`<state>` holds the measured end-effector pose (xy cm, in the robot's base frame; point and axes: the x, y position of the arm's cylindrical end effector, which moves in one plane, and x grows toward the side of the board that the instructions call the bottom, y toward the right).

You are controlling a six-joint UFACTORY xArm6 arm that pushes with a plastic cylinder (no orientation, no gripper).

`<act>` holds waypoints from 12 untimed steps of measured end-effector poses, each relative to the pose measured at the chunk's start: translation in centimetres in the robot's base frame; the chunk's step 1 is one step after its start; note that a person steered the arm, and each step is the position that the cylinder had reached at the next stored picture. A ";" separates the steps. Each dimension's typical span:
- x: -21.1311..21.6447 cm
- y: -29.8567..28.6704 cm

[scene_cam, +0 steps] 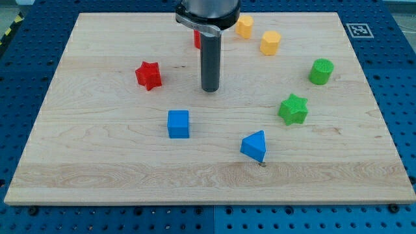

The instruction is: Move the yellow hexagon diagonally left of the green circle

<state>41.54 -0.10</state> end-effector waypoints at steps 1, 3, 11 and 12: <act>-0.7 1.4; -1.1 4.6; -6.5 5.9; -6.5 6.9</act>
<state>35.03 6.84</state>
